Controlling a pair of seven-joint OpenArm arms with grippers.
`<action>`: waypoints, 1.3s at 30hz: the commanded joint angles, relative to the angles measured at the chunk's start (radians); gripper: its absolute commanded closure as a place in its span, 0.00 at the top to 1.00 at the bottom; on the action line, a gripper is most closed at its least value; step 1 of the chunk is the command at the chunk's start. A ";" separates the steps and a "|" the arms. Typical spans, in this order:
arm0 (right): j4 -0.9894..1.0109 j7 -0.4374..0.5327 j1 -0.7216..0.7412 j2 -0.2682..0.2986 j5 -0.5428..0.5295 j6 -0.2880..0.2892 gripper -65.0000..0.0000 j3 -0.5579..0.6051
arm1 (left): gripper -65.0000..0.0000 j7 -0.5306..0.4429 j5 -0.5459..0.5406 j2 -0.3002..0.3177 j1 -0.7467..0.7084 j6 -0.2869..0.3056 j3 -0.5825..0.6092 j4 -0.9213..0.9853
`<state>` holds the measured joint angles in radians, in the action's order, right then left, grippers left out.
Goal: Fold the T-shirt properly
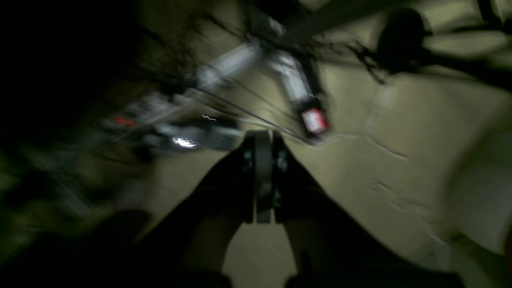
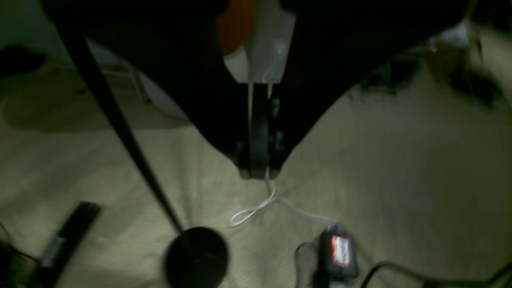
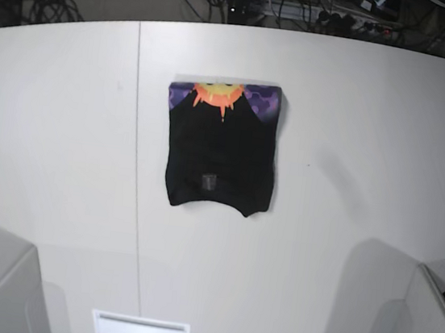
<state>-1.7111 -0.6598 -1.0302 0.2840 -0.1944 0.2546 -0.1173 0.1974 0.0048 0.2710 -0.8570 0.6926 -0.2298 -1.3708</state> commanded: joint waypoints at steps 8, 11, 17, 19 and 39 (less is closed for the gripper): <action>0.527 0.177 0.279 0.044 -0.003 0.001 0.00 0.261 | 0.00 -0.042 -0.013 -0.011 0.259 0.006 0.022 0.474; 0.734 0.289 0.393 0.027 -0.003 0.001 0.00 0.337 | 0.00 -0.126 -0.012 -0.012 0.330 0.006 0.027 0.624; 1.273 0.593 0.646 -0.045 -0.003 0.001 0.00 0.437 | 0.00 -0.309 -0.013 -0.014 0.522 -0.159 0.192 0.962; 1.457 0.728 0.723 -0.088 -0.003 0.001 0.00 0.449 | 0.00 -0.364 -0.013 -0.022 0.609 -0.204 0.275 1.126; 1.644 0.921 0.833 -0.159 -0.003 -0.007 0.00 0.449 | 0.00 -0.490 -0.013 -0.089 0.753 -0.377 0.557 1.304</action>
<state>-0.0700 0.2626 -0.1879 0.1143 -0.2008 0.2466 0.3355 -0.2878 -0.0078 0.1719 -0.0998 0.3138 0.3271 -0.0666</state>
